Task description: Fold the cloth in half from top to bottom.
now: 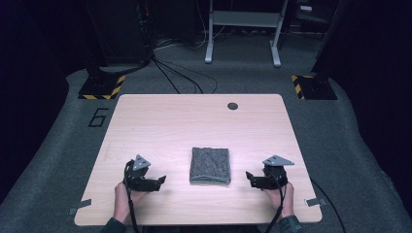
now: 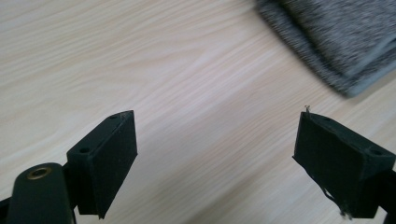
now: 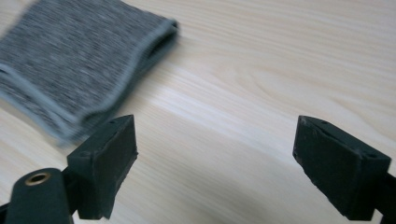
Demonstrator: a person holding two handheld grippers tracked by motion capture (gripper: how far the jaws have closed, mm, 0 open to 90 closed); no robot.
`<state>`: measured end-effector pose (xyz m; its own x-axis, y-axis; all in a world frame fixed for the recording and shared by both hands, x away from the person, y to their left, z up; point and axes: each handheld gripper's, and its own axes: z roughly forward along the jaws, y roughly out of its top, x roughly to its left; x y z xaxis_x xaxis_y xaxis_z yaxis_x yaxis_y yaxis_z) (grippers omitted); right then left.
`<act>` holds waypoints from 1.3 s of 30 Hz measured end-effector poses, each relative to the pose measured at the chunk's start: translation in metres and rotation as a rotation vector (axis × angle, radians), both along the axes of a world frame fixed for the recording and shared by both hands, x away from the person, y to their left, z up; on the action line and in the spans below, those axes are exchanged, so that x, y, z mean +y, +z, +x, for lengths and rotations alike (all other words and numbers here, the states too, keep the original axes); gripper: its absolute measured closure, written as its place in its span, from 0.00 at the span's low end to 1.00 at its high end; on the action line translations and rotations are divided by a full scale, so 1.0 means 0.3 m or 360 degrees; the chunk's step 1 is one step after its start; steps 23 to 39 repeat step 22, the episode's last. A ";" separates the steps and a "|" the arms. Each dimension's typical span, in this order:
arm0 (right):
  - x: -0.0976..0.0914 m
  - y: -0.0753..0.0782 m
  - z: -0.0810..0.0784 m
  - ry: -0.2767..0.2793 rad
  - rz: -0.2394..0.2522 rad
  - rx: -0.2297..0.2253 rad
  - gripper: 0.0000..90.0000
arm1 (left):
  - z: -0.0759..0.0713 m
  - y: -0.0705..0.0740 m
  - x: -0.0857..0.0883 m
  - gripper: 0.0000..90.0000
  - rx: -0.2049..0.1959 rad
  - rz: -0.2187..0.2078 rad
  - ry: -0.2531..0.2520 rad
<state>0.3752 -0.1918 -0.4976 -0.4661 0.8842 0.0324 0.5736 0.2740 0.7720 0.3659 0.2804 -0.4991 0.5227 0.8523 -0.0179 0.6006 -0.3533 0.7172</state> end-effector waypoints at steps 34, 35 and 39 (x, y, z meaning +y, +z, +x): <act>-0.217 -0.108 -0.026 -0.0279 -0.0092 0.0100 0.00 | -0.018 -0.109 0.172 0.04 -0.0038 0.0026 0.0294; -0.217 -0.108 -0.026 -0.0279 -0.0092 0.0100 0.00 | -0.018 -0.109 0.172 0.04 -0.0038 0.0026 0.0294; -0.217 -0.108 -0.026 -0.0279 -0.0092 0.0100 0.00 | -0.018 -0.109 0.172 0.04 -0.0038 0.0026 0.0294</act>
